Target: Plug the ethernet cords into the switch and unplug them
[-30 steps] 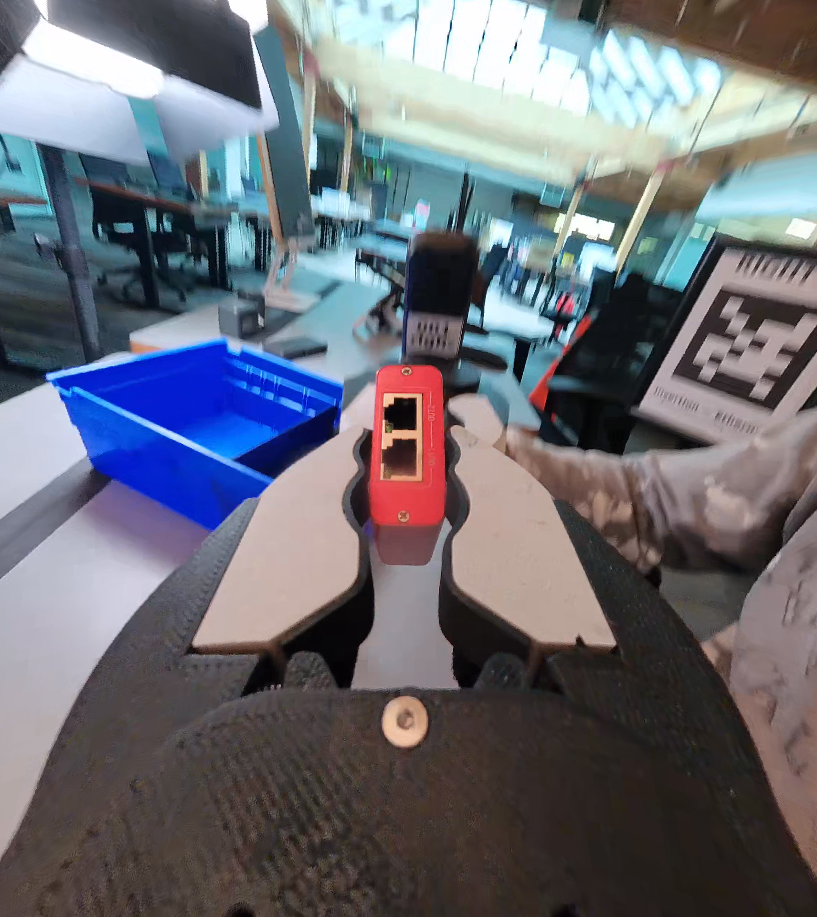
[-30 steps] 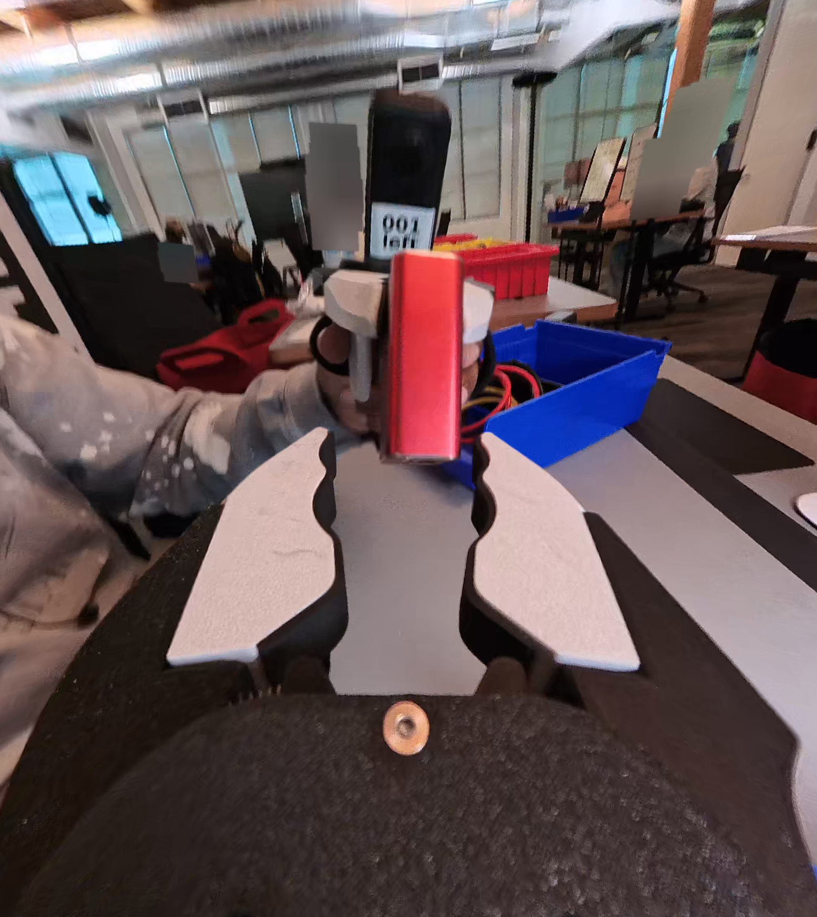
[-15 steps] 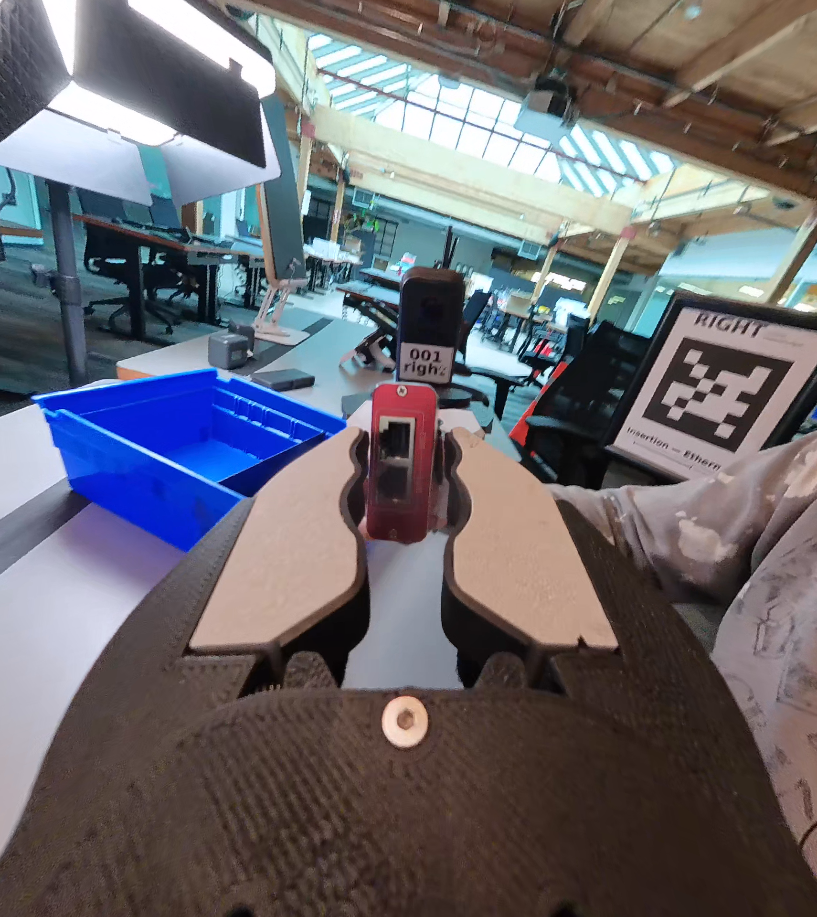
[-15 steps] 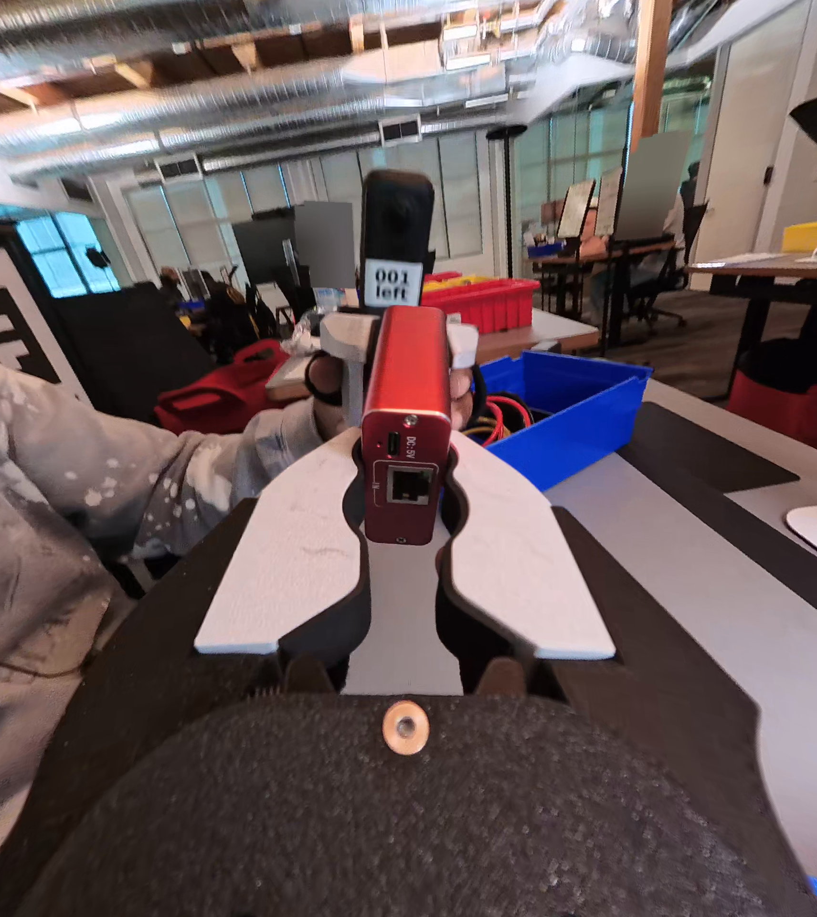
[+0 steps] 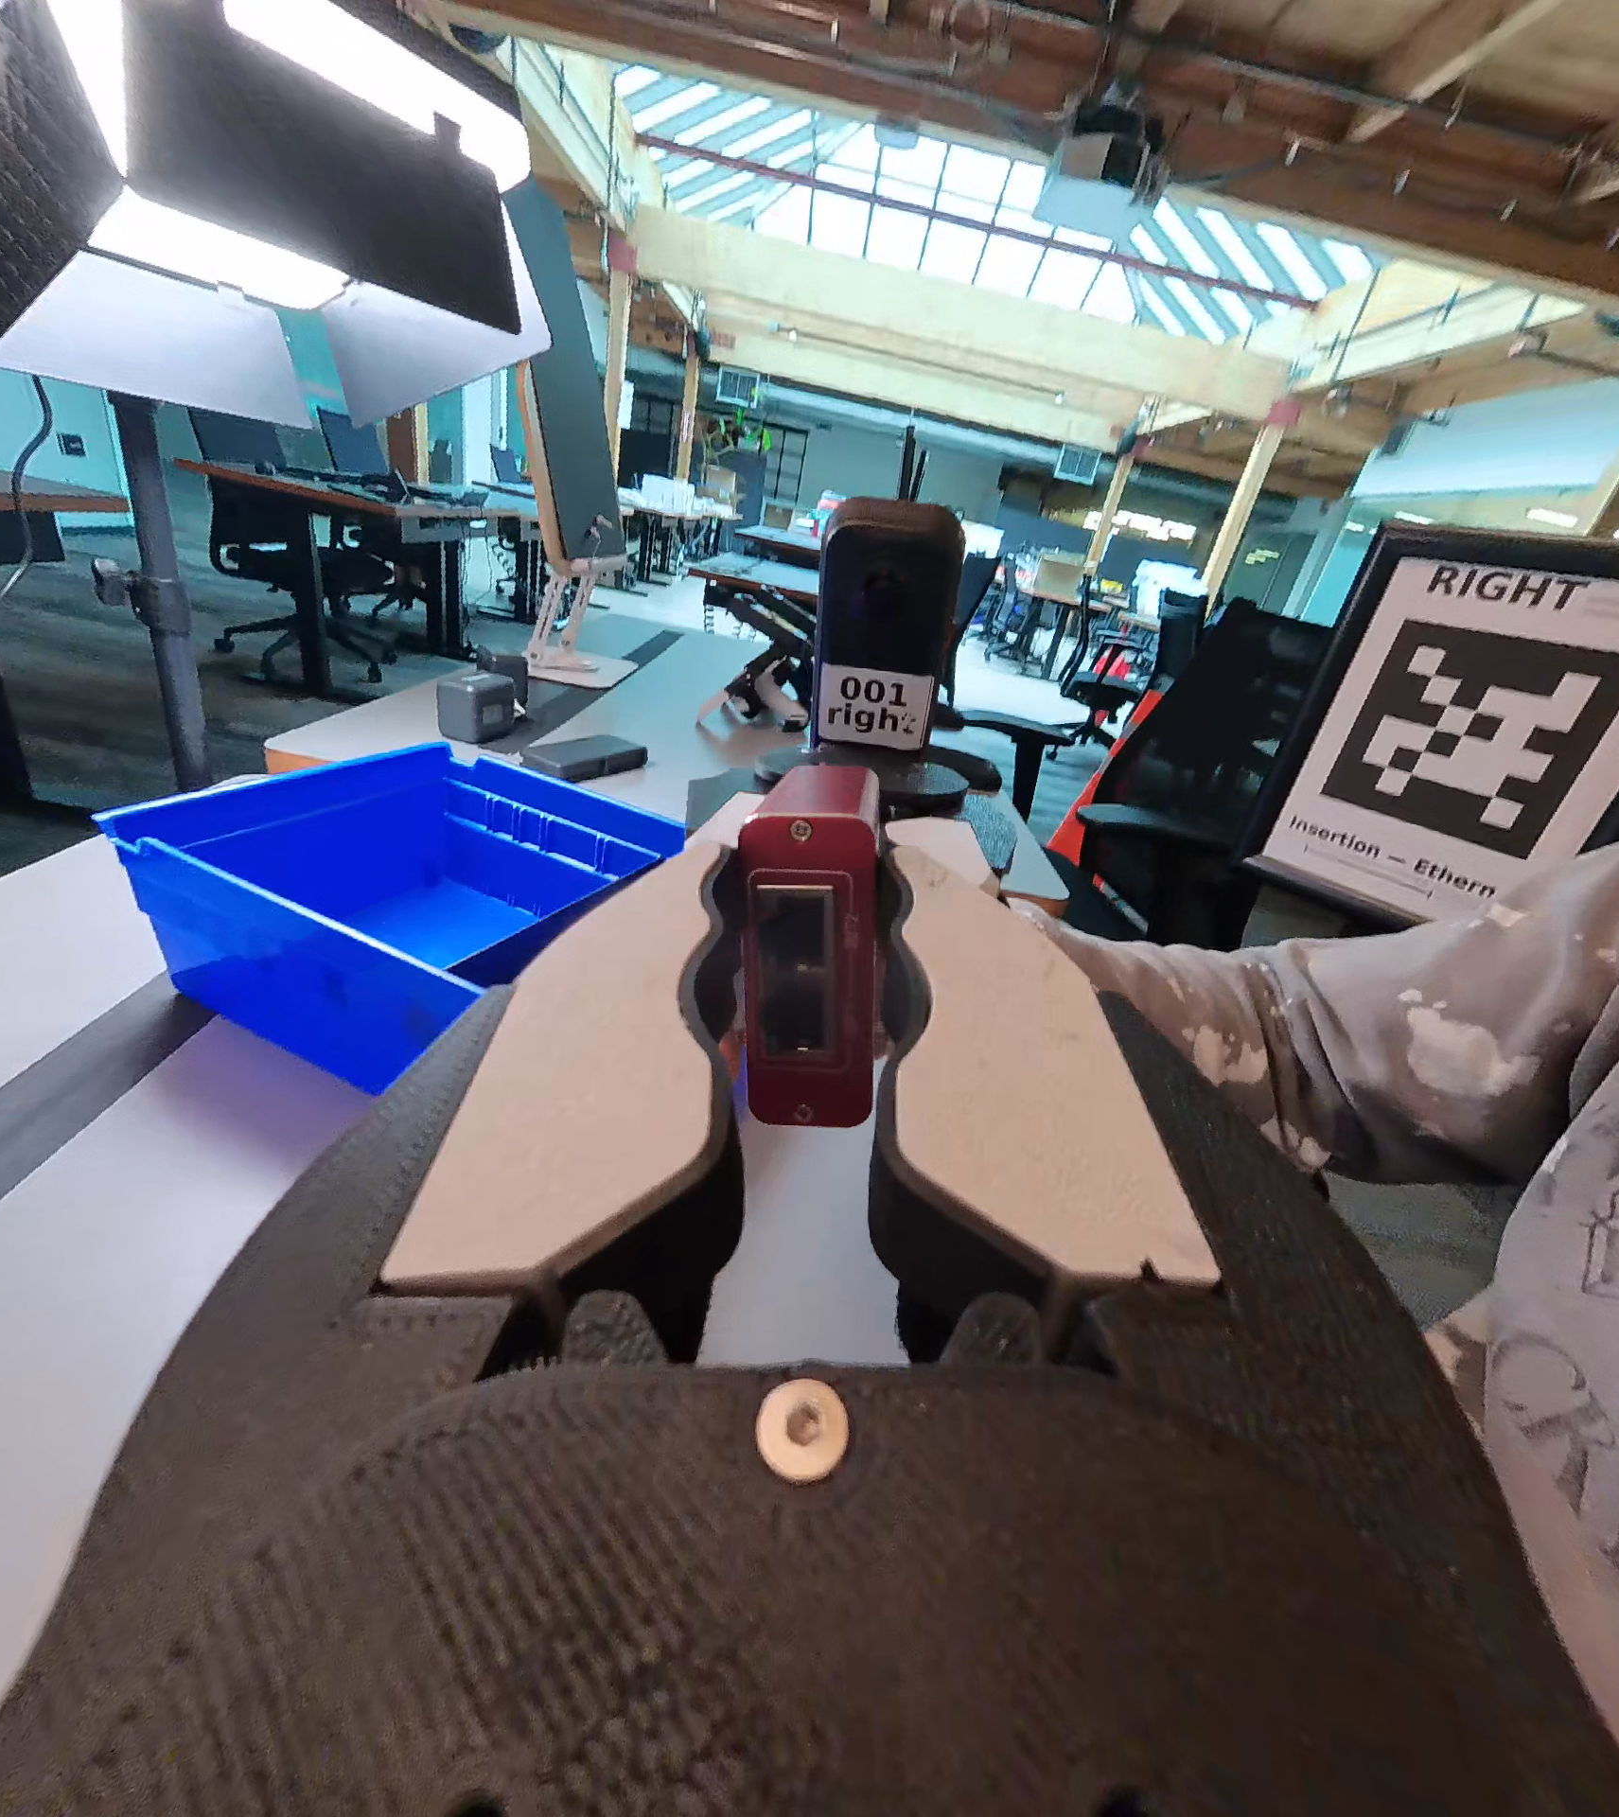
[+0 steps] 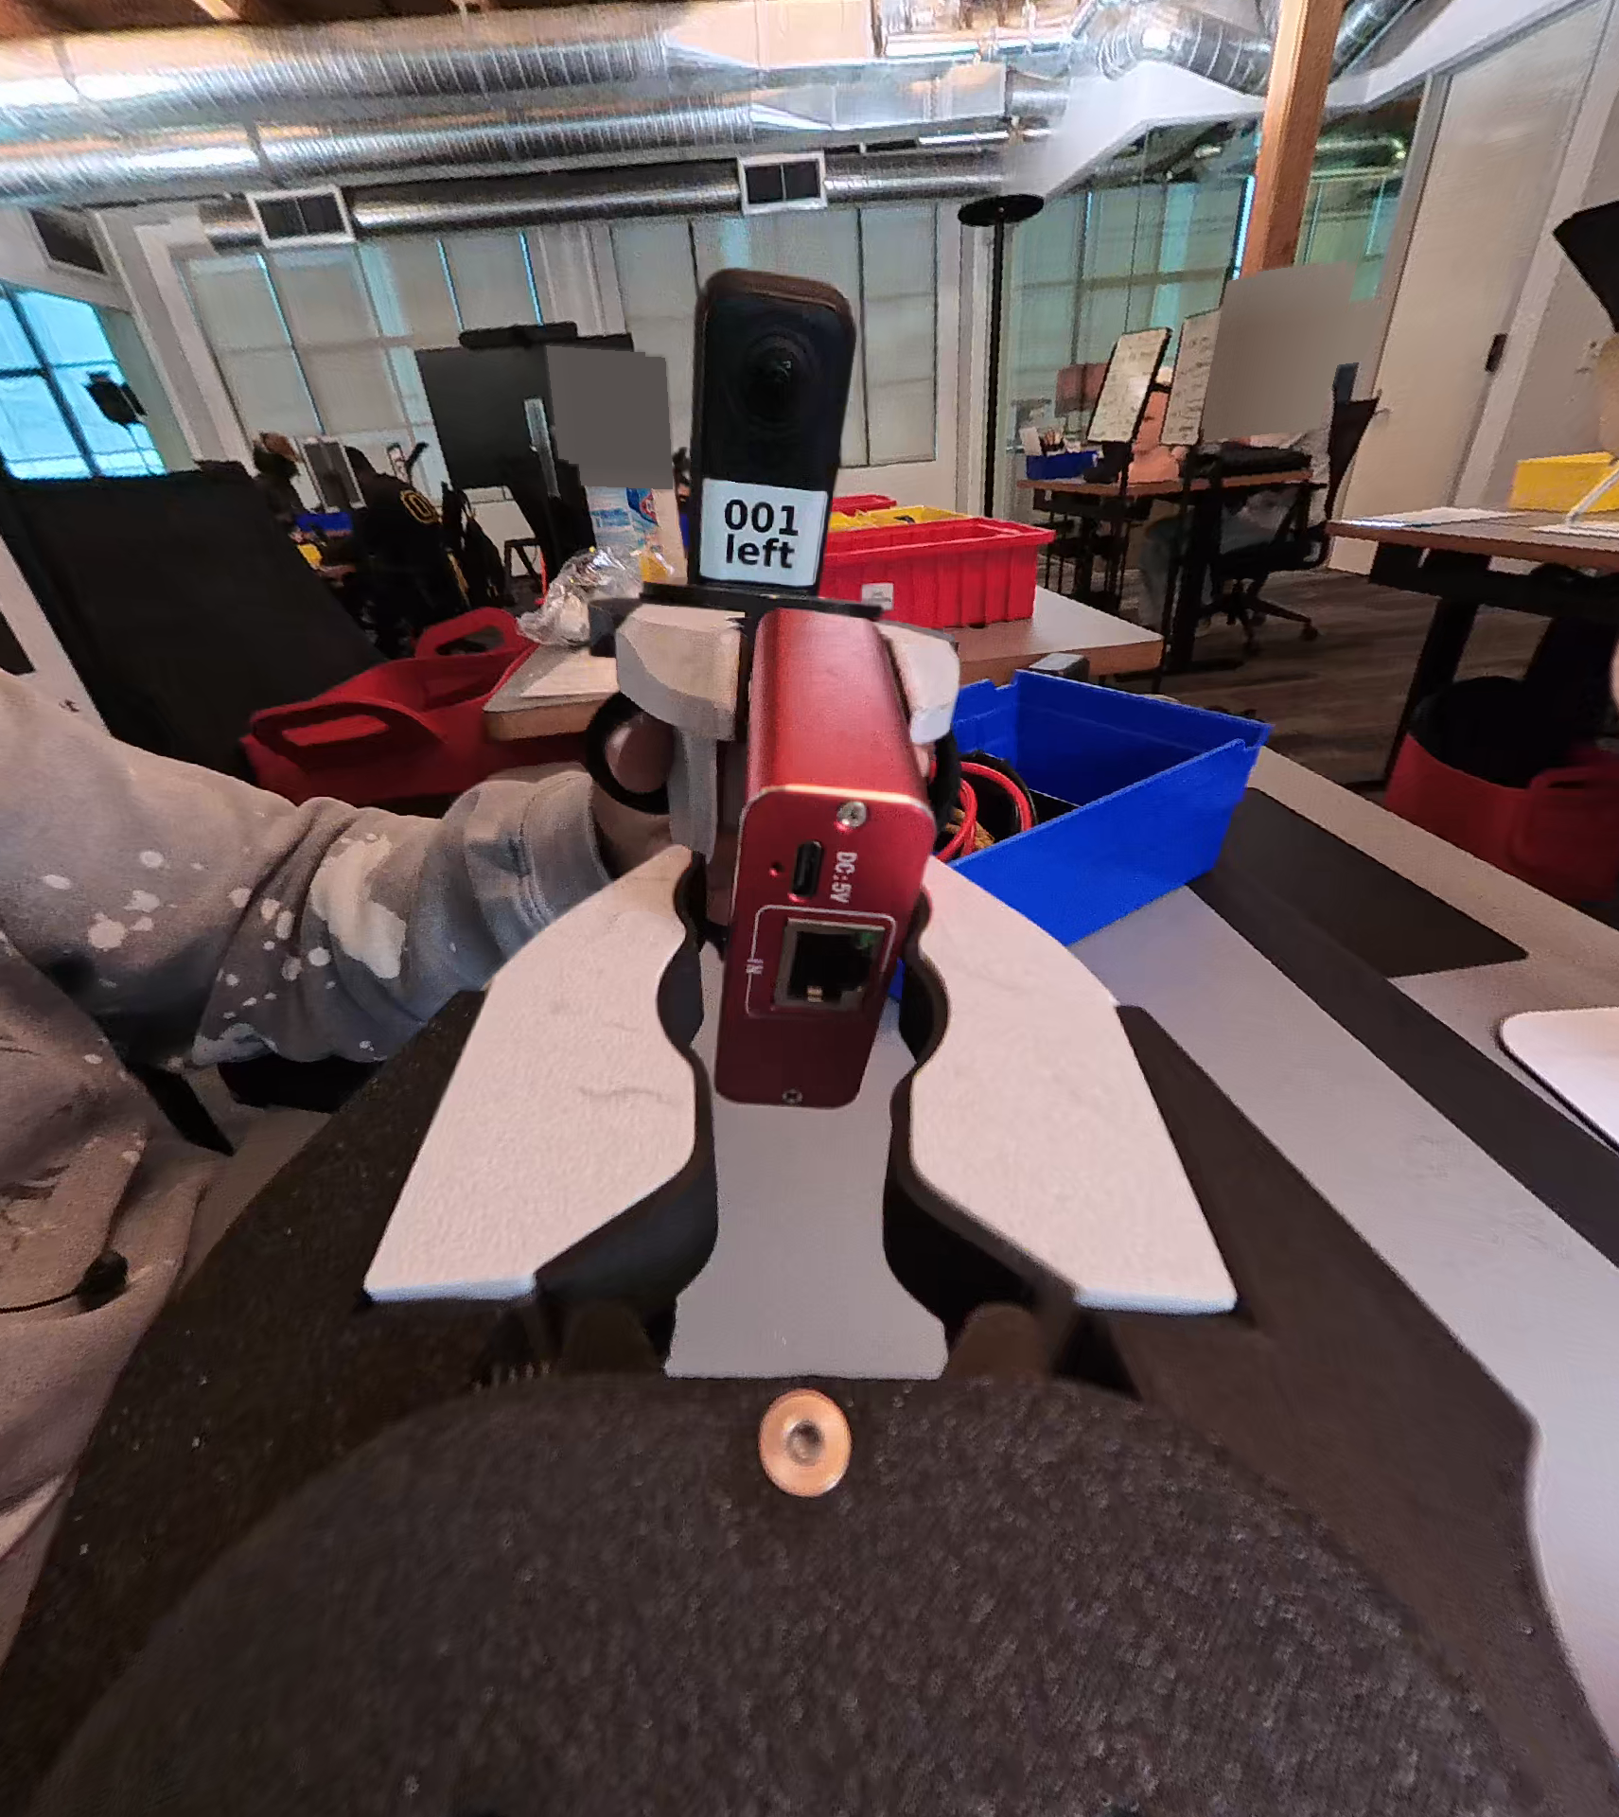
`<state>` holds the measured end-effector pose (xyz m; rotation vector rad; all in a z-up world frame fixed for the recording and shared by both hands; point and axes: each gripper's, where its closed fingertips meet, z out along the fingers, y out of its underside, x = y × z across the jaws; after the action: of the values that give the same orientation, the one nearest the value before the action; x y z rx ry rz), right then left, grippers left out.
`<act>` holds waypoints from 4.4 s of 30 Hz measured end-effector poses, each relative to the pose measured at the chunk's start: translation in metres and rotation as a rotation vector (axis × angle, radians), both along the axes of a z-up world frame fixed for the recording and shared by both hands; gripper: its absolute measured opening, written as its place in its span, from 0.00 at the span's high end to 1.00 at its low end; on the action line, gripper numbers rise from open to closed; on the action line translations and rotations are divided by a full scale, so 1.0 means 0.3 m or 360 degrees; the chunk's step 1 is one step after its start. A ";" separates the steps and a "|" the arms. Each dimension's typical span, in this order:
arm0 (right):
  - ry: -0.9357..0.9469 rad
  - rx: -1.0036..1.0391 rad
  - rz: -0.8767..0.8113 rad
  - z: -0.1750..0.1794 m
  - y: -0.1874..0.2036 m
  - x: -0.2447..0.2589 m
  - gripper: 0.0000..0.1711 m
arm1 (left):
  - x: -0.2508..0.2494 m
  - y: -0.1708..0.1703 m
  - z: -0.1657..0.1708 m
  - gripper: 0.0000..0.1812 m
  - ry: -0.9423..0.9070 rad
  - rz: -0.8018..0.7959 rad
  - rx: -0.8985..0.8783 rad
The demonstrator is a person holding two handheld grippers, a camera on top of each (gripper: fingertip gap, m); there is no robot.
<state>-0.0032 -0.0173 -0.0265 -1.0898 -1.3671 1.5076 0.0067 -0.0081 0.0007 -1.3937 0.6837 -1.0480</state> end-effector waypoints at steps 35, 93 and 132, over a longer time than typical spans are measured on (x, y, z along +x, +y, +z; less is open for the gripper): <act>-0.0005 -0.0064 -0.0027 -0.005 0.056 0.029 0.83 | -0.330 -0.010 0.116 0.79 0.0327 0.0534 0.0138; 0.0114 -0.0302 -0.0024 -0.008 0.126 0.063 0.83 | -0.822 -0.040 -0.378 0.95 0.1880 0.0208 -0.0311; 0.0013 -0.0430 -0.0073 -0.099 0.199 0.062 0.83 | -0.748 -0.026 -0.576 0.86 0.2700 -0.0059 0.0342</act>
<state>0.0153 0.0424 -0.0561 -1.2698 -1.1466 1.6948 -0.2176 -0.0158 -0.1721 -1.8534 1.9077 0.4735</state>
